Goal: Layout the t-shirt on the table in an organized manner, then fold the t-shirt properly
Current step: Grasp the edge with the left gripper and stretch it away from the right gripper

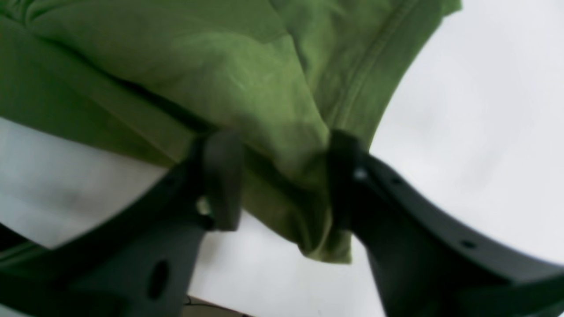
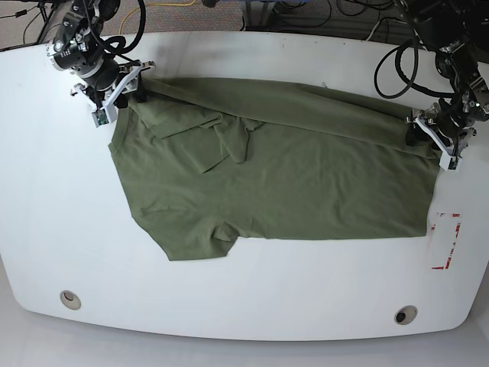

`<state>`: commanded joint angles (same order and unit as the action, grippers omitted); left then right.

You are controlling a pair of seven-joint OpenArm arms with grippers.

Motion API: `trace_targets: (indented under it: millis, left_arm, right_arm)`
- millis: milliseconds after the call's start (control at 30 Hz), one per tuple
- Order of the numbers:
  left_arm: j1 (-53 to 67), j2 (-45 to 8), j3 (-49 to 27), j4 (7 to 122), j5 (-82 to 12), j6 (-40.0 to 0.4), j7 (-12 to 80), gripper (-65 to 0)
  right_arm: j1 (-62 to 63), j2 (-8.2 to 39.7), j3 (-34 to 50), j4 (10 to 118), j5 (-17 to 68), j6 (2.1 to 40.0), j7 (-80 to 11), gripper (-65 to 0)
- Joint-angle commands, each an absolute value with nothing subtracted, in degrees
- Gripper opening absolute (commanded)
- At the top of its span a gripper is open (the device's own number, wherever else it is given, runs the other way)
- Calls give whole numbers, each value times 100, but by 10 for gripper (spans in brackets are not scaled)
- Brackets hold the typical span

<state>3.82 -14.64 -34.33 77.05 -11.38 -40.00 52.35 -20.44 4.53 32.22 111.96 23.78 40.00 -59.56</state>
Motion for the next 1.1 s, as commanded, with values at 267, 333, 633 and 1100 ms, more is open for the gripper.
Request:
trace_targets:
  millis: [267,333,633,1100]
  left_arm:
    - [611,-1464,-3442,7705,-1147,-4000,5235,-254]
    - [664,-1464,-3451,7705,-1147,-4000,5235,-257]
    - [971,-1560,-3785,7714,-1147,-4000,5262,-333]
    - [1481,-1921,-3811,7723,-1156,-4000,5270,-338]
  right_arm:
    - [-1956,655,3213,10352,2158,4000,-5376,-522]
    - [-1956,690,3213,10158,1956,4000,-5253,-522]
    - [-2229,998,3257,10105,1534,4000,-5138,-522]
    - [-2870,1147,3213,10765,1534,4000,-5138,-520]
